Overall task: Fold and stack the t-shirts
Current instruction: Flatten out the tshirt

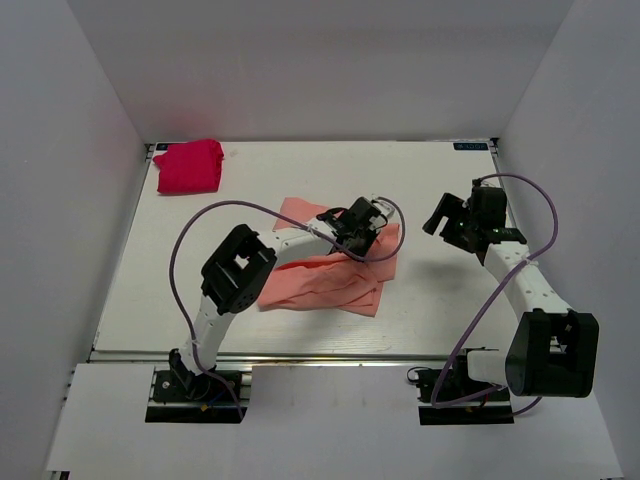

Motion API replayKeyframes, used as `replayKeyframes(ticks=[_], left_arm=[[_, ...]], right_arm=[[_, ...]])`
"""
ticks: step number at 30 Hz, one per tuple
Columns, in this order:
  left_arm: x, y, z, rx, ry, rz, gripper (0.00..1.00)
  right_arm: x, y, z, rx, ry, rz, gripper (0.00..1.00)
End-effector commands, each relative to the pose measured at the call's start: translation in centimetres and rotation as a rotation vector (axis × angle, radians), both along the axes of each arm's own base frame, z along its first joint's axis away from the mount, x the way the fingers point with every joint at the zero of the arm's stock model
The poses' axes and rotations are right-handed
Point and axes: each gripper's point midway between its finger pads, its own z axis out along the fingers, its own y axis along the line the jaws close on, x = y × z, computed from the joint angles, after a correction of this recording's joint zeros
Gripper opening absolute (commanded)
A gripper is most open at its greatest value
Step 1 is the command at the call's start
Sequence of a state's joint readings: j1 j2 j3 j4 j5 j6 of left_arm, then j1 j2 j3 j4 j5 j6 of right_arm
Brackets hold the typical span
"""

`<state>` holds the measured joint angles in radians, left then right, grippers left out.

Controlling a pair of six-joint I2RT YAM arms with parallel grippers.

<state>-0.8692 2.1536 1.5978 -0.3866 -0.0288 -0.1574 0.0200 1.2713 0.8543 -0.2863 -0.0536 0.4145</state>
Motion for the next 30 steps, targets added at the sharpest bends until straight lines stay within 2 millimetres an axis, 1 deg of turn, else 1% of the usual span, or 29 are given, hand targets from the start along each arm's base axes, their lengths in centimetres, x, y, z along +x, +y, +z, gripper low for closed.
replayKeyframes(ticks=[1,2,3,4,5,7,8,9,10,11,12,13,14,15,16,17,18,19,20,21,22,23,24,25,26,27,28,29,30], left_arm=[[0.5,0.5,1.2,0.016,-0.024,0.043,0.15],[0.6,0.8,1.6,0.019,-0.037,0.053,0.05],[0.9,0.9,2.4,0.009,-0.057,0.075,0.00],[0.6,1.6,3.8,0.000,-0.075,0.083,0.00],[1.1,1.4,5.1,-0.035,-0.115,0.093,0.00],[1.1,2.0,7.3,-0.075,-0.160,0.122,0.00],[1.3,2.8,9.9,-0.111,-0.222,0.152,0.00],[1.4,3.3,11.3,-0.135,-0.249,0.180,0.00],[1.5,3.9,12.7,-0.153,-0.281,0.199,0.00],[1.9,5.3,13.3,-0.163,-0.292,0.238,0.00],[1.8,5.7,14.6,-0.187,-0.318,0.250,0.00],[2.0,6.8,16.8,-0.211,-0.357,0.282,0.00],[2.5,8.2,17.5,-0.188,-0.401,0.341,0.00],[2.5,8.8,17.9,-0.173,-0.416,0.352,0.00],[2.6,9.6,18.3,-0.158,-0.434,0.380,0.00],[2.7,10.1,18.2,-0.136,-0.441,0.399,0.00],[2.7,10.9,18.5,-0.116,-0.447,0.427,0.00],[2.7,11.5,18.3,-0.095,-0.448,0.453,0.00],[3.1,12.7,18.3,-0.069,-0.459,0.499,0.00],[3.3,13.5,18.5,-0.068,-0.462,0.529,0.00],[3.3,14.0,18.4,-0.048,-0.466,0.542,0.00],[3.5,14.5,18.0,-0.036,-0.463,0.553,0.00],[3.6,15.5,18.0,-0.032,-0.464,0.591,0.00],[3.6,15.8,18.7,-0.039,-0.476,0.602,0.00],[3.8,16.9,18.6,-0.023,-0.485,0.629,0.00],[3.6,17.3,18.4,-0.021,-0.486,0.645,0.00],[3.9,18.3,19.2,-0.027,-0.501,0.674,0.00],[4.0,19.1,19.1,-0.021,-0.500,0.690,0.00],[4.0,19.7,18.9,-0.014,-0.499,0.698,0.00]], right_arm=[[0.4,0.4,0.6,0.020,-0.047,0.014,0.85],[0.4,0.6,0.6,0.028,-0.053,0.025,0.83],[0.7,1.1,1.0,0.043,-0.081,0.046,0.77],[0.6,1.6,0.8,0.052,-0.083,0.077,0.76],[0.5,1.9,0.5,0.061,-0.081,0.089,0.76],[0.8,2.5,0.5,0.070,-0.104,0.130,0.76],[1.1,3.0,0.8,0.069,-0.127,0.152,0.76],[1.2,3.2,0.1,0.068,-0.111,0.162,0.76],[1.7,3.4,0.5,0.057,-0.123,0.178,0.76],[2.1,4.4,1.1,0.048,-0.139,0.216,0.76],[2.4,4.5,-0.3,0.034,-0.103,0.222,0.76],[3.0,4.8,0.0,0.028,-0.101,0.231,0.76],[3.6,5.9,-0.9,0.021,-0.073,0.265,0.76],[3.9,6.3,-1.1,0.024,-0.062,0.269,0.76],[4.9,6.9,-0.2,0.017,-0.083,0.283,0.75],[5.1,7.2,-0.6,0.011,-0.070,0.280,0.75],[5.2,7.7,-2.2,0.002,-0.028,0.294,0.75],[5.9,7.3,-2.4,-0.027,-0.024,0.268,0.75],[6.4,7.3,-3.4,-0.040,0.001,0.253,0.73],[6.5,7.4,-3.7,-0.054,0.009,0.254,0.73],[7.4,7.3,-3.1,-0.070,-0.006,0.237,0.73],[7.5,7.3,-4.4,-0.077,0.025,0.237,0.73],[7.6,7.8,-4.6,-0.080,0.028,0.253,0.73],[8.5,8.1,-3.9,-0.078,0.008,0.257,0.72],[8.3,8.2,-5.3,-0.081,0.051,0.261,0.71],[8.6,8.4,-5.4,-0.087,0.051,0.267,0.71],[9.0,8.8,-5.1,-0.091,0.041,0.265,0.71],[9.1,8.7,-6.0,-0.103,0.057,0.259,0.69],[9.3,8.9,-6.2,-0.106,0.055,0.260,0.69]])
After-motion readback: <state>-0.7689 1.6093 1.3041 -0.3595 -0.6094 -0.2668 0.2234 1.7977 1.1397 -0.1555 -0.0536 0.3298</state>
